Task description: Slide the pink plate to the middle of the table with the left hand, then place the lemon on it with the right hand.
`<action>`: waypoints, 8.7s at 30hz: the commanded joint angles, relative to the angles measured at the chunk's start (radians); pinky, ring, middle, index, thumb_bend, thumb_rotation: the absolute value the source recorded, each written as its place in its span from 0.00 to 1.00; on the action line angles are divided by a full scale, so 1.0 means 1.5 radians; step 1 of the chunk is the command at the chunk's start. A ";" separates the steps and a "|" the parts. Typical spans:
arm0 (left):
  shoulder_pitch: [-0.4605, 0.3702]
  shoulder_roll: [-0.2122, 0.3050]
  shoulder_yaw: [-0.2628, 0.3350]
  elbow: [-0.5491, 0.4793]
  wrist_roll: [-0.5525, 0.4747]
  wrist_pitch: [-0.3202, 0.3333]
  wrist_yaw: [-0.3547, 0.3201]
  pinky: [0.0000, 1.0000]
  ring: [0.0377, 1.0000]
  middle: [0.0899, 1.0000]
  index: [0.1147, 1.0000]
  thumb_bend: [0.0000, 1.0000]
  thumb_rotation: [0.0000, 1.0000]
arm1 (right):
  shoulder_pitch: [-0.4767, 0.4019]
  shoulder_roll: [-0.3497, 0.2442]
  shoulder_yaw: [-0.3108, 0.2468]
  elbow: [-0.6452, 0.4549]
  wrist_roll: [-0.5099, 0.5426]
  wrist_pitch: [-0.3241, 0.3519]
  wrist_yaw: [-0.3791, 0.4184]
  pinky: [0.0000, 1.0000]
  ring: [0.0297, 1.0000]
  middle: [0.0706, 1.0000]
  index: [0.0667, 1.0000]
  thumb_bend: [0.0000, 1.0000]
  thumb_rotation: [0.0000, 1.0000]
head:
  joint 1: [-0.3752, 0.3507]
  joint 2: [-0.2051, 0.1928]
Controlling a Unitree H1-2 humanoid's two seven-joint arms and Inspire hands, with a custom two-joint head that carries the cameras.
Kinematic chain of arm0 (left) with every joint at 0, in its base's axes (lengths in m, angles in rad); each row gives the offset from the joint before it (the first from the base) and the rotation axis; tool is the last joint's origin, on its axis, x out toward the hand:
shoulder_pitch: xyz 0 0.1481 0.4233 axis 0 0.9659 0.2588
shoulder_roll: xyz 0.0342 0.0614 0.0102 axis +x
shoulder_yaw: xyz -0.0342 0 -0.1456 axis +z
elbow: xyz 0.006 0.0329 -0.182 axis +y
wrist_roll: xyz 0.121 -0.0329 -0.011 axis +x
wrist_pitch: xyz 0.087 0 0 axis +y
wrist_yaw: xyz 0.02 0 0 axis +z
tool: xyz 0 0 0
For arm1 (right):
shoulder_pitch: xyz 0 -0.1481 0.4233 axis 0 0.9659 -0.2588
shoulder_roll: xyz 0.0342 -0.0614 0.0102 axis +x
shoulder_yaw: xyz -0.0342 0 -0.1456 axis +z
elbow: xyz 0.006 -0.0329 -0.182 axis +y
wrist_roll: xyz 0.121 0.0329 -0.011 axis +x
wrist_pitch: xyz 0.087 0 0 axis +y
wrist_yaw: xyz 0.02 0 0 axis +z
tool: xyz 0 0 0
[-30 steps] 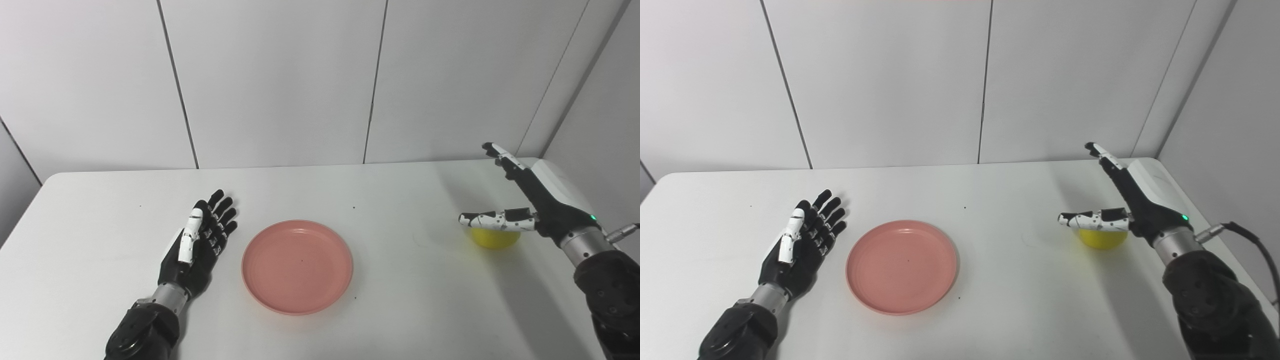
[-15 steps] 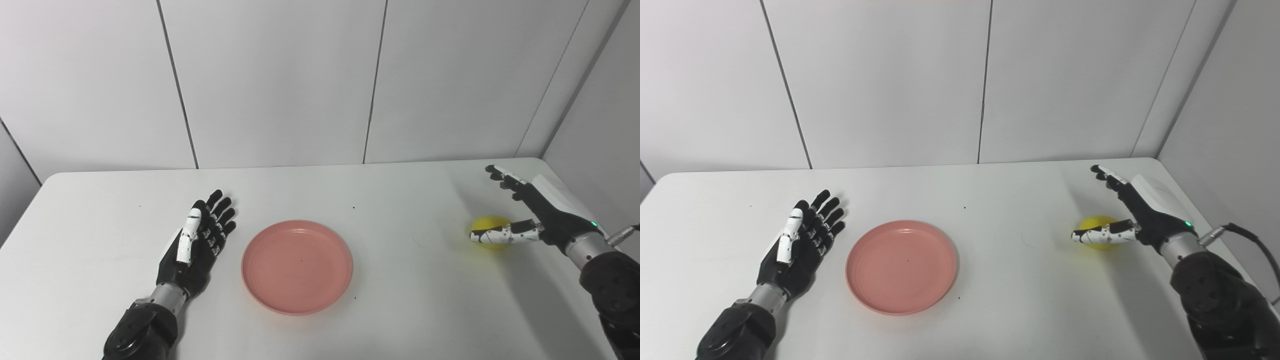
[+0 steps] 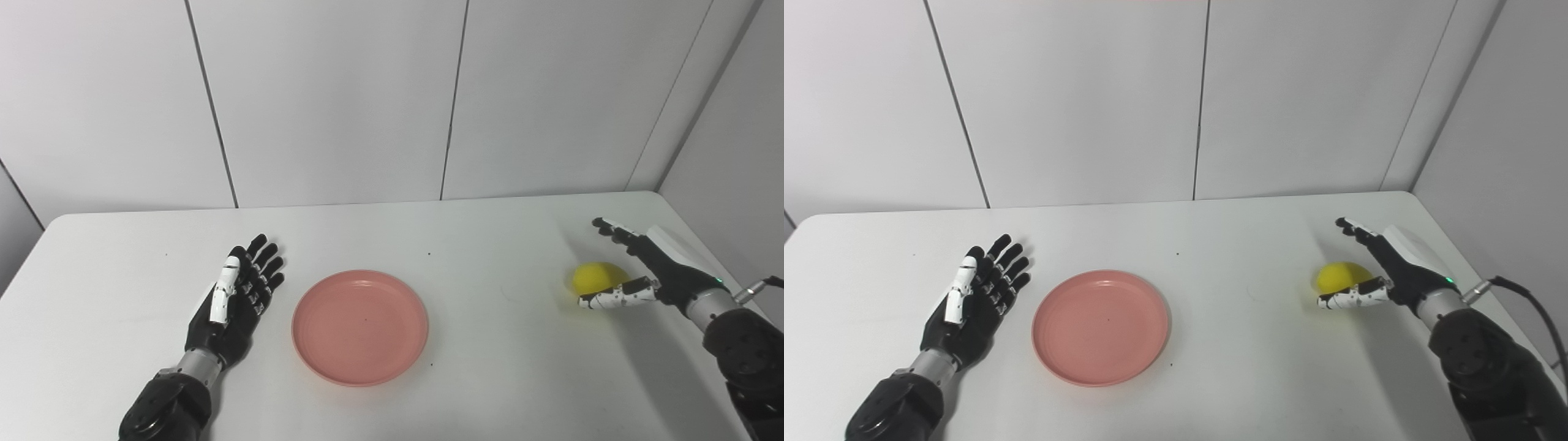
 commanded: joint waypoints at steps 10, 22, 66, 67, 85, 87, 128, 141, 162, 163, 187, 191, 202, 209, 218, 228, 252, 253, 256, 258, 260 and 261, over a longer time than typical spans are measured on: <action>-0.003 0.012 -0.002 0.020 0.005 0.013 -0.003 1.00 0.98 0.98 0.97 0.44 1.00 | -0.037 -0.025 0.002 0.036 0.014 -0.022 -0.017 0.85 0.89 0.89 0.89 1.00 0.21 | 0.000 0.001; 0.000 0.013 -0.002 0.004 0.003 0.025 -0.003 1.00 0.98 0.98 0.97 0.44 1.00 | -0.043 -0.020 0.011 0.075 0.022 -0.044 -0.030 0.82 0.84 0.84 0.85 0.97 0.21 | 0.003 0.003; 0.007 0.010 -0.001 -0.010 0.002 0.041 -0.001 1.00 0.99 0.98 0.97 0.45 1.00 | -0.106 -0.014 0.054 0.269 0.032 -0.170 -0.129 0.47 0.48 0.50 0.53 0.59 0.06 | 0.014 0.010; 0.007 0.010 -0.001 -0.013 0.002 0.043 -0.001 1.00 0.98 0.98 0.97 0.44 1.00 | -0.105 -0.014 0.054 0.268 0.033 -0.168 -0.128 0.46 0.47 0.49 0.53 0.57 0.05 | 0.013 0.011; 0.004 0.010 0.001 0.000 0.003 0.035 -0.003 1.00 0.98 0.98 0.97 0.45 1.00 | -0.094 -0.015 0.043 0.221 0.040 -0.170 -0.139 0.39 0.41 0.44 0.49 0.53 0.00 | 0.018 0.008; 0.004 0.010 0.000 -0.004 0.003 0.037 -0.002 1.00 0.98 0.98 0.97 0.45 1.00 | -0.092 -0.015 0.041 0.204 0.042 -0.165 -0.138 0.39 0.40 0.43 0.48 0.53 0.00 | 0.019 0.007; 0.013 -0.028 -0.008 -0.025 0.010 0.024 0.028 1.00 0.99 0.99 0.98 0.44 1.00 | -0.241 0.157 0.159 0.022 -0.032 -0.124 -0.044 0.35 0.38 0.43 0.50 0.54 0.05 | 0.080 -0.005; 0.018 -0.045 -0.004 -0.038 0.023 0.020 0.059 0.99 0.97 0.98 0.96 0.43 1.00 | -0.272 0.264 0.218 0.079 -0.075 -0.139 -0.064 0.36 0.40 0.44 0.52 0.55 0.07 | 0.121 -0.004; 0.024 -0.063 -0.006 -0.055 0.045 0.017 0.097 0.99 0.96 0.97 0.96 0.43 1.00 | -0.254 0.381 0.300 0.203 -0.197 -0.140 -0.164 0.30 0.37 0.44 0.55 0.58 0.04 | 0.169 0.003; 0.023 -0.063 -0.005 -0.053 0.045 0.014 0.096 0.98 0.96 0.97 0.96 0.43 1.00 | -0.253 0.382 0.303 0.209 -0.199 -0.142 -0.168 0.31 0.38 0.44 0.56 0.58 0.05 | 0.170 0.003; 0.022 -0.064 -0.006 -0.067 0.049 0.030 0.097 0.98 0.96 0.97 0.96 0.43 1.00 | -0.231 0.357 0.362 0.271 -0.210 -0.160 -0.184 0.33 0.41 0.47 0.58 0.58 0.07 | 0.178 0.010; 0.022 -0.064 -0.006 -0.070 0.049 0.035 0.098 0.98 0.96 0.96 0.96 0.43 1.00 | -0.229 0.353 0.371 0.267 -0.218 -0.156 -0.183 0.33 0.41 0.47 0.58 0.59 0.09 | 0.178 0.010; 0.020 -0.060 -0.007 -0.061 0.050 0.026 0.093 0.97 0.95 0.96 0.95 0.44 1.00 | -0.224 0.341 0.384 0.231 -0.233 -0.142 -0.150 0.32 0.40 0.47 0.55 0.79 0.44 | 0.179 0.010; 0.020 -0.059 -0.007 -0.061 0.047 0.026 0.090 0.99 0.96 0.96 0.95 0.44 1.00 | -0.218 0.329 0.384 0.199 -0.237 -0.157 -0.125 0.39 0.47 0.53 0.58 0.90 0.56 | 0.179 0.009; 0.020 -0.062 -0.006 -0.066 0.050 0.032 0.097 0.98 0.96 0.97 0.96 0.43 1.00 | -0.215 0.325 0.376 0.175 -0.231 -0.158 -0.112 0.47 0.54 0.61 0.63 1.00 0.64 | 0.178 0.008; 0.020 -0.060 -0.006 -0.063 0.050 0.027 0.094 0.99 0.96 0.97 0.96 0.43 1.00 | -0.213 0.318 0.358 0.139 -0.223 -0.167 -0.120 0.59 0.65 0.70 0.69 1.00 0.67 | 0.177 0.006; 0.015 -0.060 0.001 -0.045 0.034 0.013 0.083 1.00 0.97 0.98 0.97 0.44 1.00 | -0.170 0.341 0.222 0.003 -0.162 -0.224 -0.241 0.63 0.69 0.72 0.76 0.99 0.82 | 0.176 -0.008; 0.015 -0.059 0.000 -0.044 0.035 0.011 0.082 1.00 0.97 0.98 0.97 0.44 1.00 | -0.167 0.340 0.213 0.002 -0.160 -0.233 -0.256 0.63 0.69 0.72 0.75 0.98 0.84 | 0.176 -0.010; 0.015 -0.058 -0.001 -0.043 0.035 0.009 0.081 1.00 0.97 0.98 0.98 0.44 1.00 | -0.156 0.337 0.191 -0.001 -0.149 -0.244 -0.278 0.61 0.69 0.72 0.74 0.93 0.88 | 0.176 -0.011; 0.015 -0.058 -0.002 -0.043 0.035 0.009 0.081 1.00 0.97 0.98 0.98 0.44 1.00 | -0.146 0.338 0.170 -0.004 -0.122 -0.241 -0.281 0.62 0.69 0.72 0.74 0.91 0.88 | 0.176 -0.012; 0.015 -0.058 -0.002 -0.043 0.036 0.008 0.082 1.00 0.97 0.98 0.97 0.44 1.00 | -0.134 0.340 0.152 -0.005 -0.100 -0.234 -0.280 0.62 0.70 0.74 0.76 0.86 0.90 | 0.175 -0.013; 0.015 -0.057 -0.003 -0.042 0.038 0.006 0.082 1.00 0.97 0.98 0.97 0.44 1.00 | -0.126 0.340 0.144 -0.004 -0.090 -0.233 -0.282 0.63 0.72 0.74 0.76 0.87 0.91 | 0.174 -0.013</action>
